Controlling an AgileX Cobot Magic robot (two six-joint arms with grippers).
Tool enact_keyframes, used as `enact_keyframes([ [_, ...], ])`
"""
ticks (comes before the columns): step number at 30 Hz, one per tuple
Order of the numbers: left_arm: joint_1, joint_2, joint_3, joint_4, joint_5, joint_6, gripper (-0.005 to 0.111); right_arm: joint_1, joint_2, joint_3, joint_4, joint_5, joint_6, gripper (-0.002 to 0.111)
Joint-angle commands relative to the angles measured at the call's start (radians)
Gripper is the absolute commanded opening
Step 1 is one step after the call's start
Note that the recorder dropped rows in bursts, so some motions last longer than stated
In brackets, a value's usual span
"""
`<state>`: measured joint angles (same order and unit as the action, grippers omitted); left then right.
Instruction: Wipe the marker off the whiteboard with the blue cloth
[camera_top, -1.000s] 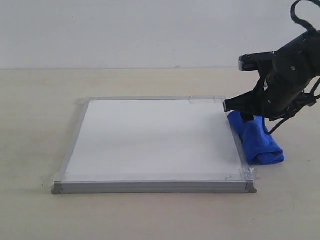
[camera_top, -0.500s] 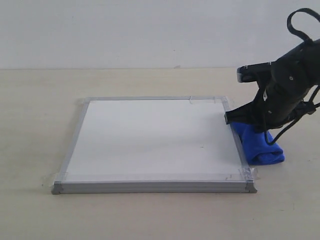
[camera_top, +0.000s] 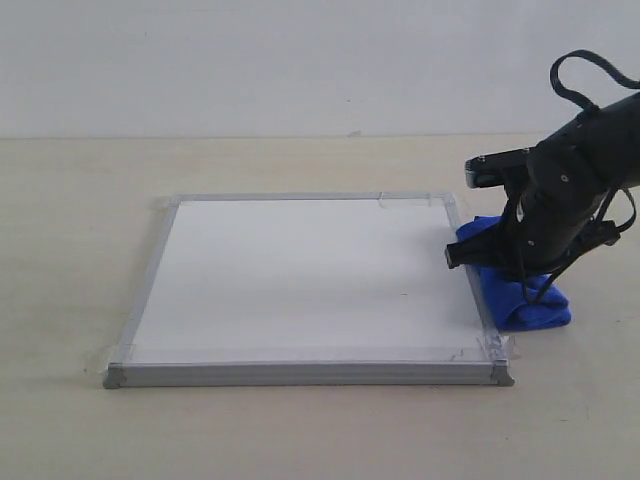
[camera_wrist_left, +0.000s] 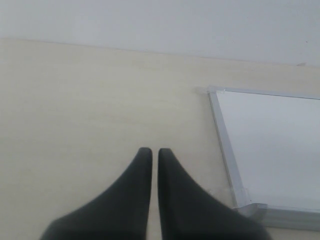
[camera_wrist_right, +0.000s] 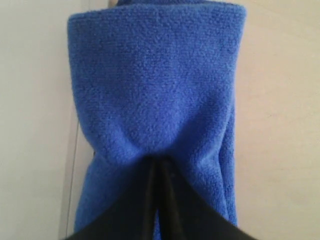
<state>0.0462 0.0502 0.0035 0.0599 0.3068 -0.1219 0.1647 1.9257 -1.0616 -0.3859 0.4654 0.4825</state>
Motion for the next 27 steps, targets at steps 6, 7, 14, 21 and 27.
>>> enact_keyframes([
  [6, 0.001, -0.004, -0.003, -0.007, -0.011, 0.004, 0.004, -0.005, -0.115, 0.004, 0.004, 0.019, -0.016, 0.0],
  [7, 0.001, -0.004, -0.003, -0.007, -0.011, 0.004, 0.004, -0.005, -0.14, 0.004, 0.004, 0.029, -0.022, 0.0],
  [14, 0.001, -0.004, -0.003, -0.007, -0.011, 0.004, 0.004, -0.005, -0.301, 0.004, 0.04, 0.123, -0.099, 0.0],
  [21, 0.001, -0.004, -0.003, -0.007, -0.011, 0.004, 0.004, 0.002, -0.502, 0.096, 0.225, 0.083, -0.244, 0.0],
  [27, 0.001, -0.004, -0.003, -0.007, -0.011, 0.004, 0.004, 0.066, -0.746, 0.246, 0.316, 0.042, -0.216, 0.0],
])
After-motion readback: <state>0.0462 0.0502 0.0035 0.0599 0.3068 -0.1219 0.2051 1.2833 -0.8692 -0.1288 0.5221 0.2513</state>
